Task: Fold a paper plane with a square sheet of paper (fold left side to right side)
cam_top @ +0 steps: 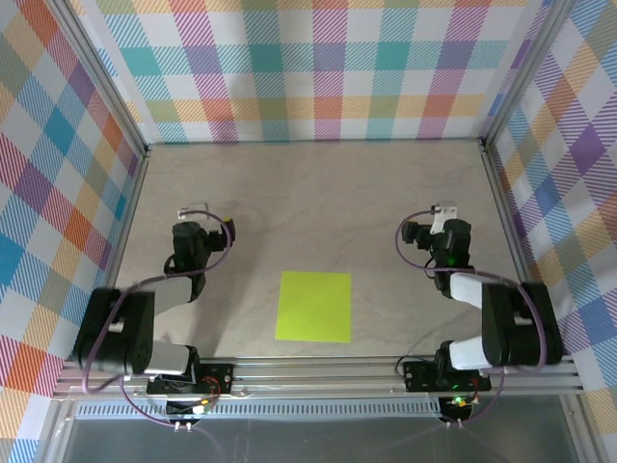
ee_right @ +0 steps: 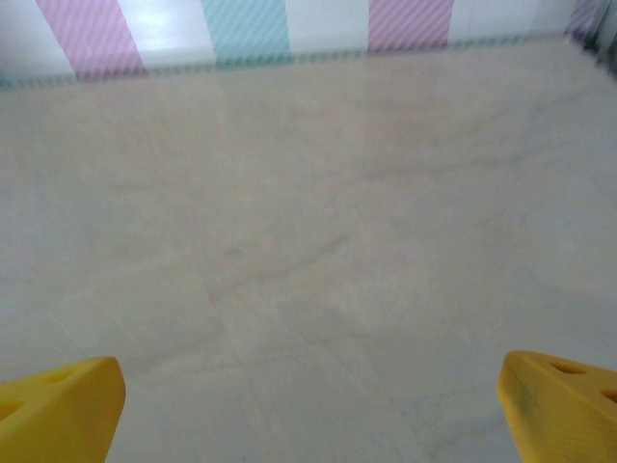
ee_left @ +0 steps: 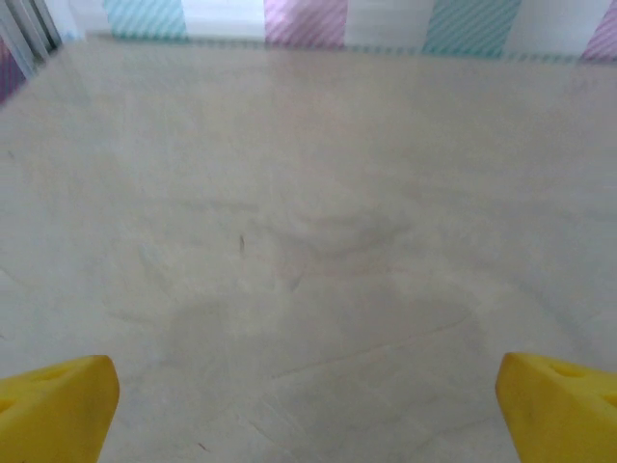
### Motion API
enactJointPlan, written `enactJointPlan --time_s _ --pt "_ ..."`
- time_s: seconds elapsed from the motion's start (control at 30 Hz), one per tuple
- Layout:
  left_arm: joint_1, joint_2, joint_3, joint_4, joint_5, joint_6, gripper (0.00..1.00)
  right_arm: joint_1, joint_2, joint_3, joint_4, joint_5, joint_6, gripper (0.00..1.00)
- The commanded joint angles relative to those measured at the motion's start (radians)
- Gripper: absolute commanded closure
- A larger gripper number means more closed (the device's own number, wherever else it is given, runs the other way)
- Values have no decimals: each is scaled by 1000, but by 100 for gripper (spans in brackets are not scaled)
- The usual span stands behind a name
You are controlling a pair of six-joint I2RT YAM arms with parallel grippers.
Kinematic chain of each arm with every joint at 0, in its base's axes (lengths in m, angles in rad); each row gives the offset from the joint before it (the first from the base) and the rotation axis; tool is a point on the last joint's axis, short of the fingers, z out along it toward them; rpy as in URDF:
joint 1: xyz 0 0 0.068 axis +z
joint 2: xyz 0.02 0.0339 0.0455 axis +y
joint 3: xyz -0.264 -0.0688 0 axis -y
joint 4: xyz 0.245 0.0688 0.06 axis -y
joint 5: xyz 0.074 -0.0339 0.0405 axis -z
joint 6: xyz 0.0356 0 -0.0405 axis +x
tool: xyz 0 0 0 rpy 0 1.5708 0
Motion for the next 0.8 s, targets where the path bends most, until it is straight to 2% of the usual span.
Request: enactJointPlan --time_s 0.0,0.07,0.23,0.37,0.43,0.53,0.63,0.77 --pt "9 -133 135 -301 33 -99 0 -4 -145 70 -267 -4 61 1" --pt "10 -173 195 -427 86 -163 0 -4 -214 114 -426 -13 105 1" --pt "10 -223 283 -648 336 -331 0 -4 -358 184 -730 -122 233 1" --pt "-20 -252 264 -743 542 -452 0 -4 -416 212 -882 -357 313 1" --pt "-88 -280 239 -796 575 -493 0 -4 -425 218 -930 -486 362 1" --pt "-236 -314 218 -858 556 -536 0 -4 -416 223 -976 -601 430 1" --pt "-387 -308 180 -838 535 -628 0 -3 -386 229 -995 -658 453 1" --pt "-542 -216 142 -702 518 -728 0 -1 -354 238 -992 -652 460 1"
